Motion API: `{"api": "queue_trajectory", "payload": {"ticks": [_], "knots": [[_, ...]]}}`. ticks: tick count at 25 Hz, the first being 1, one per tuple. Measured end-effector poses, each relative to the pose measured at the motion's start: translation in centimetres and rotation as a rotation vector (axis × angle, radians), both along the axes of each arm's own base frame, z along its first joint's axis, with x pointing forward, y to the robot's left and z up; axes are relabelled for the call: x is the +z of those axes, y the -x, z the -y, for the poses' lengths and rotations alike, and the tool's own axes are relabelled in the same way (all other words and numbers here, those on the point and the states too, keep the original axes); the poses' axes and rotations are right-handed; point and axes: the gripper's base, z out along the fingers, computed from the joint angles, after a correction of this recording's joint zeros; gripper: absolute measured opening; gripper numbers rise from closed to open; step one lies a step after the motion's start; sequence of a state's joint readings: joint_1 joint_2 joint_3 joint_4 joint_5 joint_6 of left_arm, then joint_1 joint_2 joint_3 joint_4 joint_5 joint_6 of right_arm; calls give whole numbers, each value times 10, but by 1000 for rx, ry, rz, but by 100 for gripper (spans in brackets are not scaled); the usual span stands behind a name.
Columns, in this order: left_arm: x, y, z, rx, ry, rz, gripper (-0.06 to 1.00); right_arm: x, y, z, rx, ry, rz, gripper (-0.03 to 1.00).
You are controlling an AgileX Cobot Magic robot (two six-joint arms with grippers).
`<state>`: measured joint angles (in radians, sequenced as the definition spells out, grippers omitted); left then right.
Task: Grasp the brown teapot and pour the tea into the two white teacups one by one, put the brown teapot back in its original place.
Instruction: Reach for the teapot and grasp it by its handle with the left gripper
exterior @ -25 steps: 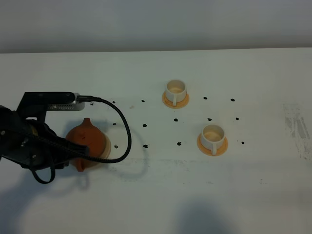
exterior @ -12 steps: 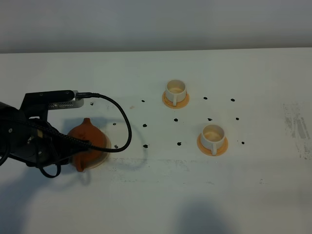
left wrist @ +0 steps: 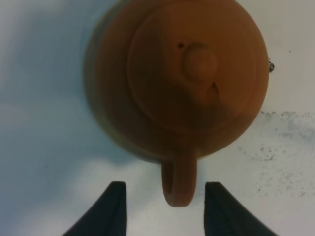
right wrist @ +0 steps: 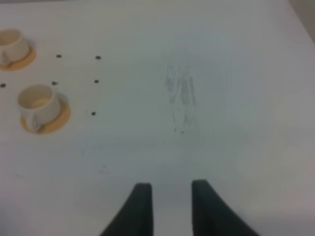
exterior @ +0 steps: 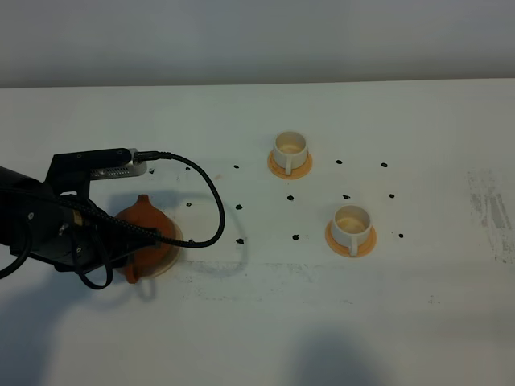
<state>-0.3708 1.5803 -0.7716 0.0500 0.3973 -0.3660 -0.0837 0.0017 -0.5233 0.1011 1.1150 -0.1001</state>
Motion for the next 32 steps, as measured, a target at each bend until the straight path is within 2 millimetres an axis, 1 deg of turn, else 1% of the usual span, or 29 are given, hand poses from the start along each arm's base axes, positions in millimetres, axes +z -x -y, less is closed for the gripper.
{"api": "queue_trajectory", "payload": {"ticks": [4,22,29,32], "knots": [[0,0,1,-3,6,-4,40,0,0,0,0,0,0,22],[-1,2,1,-13,-3,-25,40,0,0,0,0,0,0,22],[-13,0,1,-43,-27,-57,40,0,0,0,0,0,1,22],[-13,-1,2,-51,-23,-41,40,0,0,0,0,0,1,22]]}}
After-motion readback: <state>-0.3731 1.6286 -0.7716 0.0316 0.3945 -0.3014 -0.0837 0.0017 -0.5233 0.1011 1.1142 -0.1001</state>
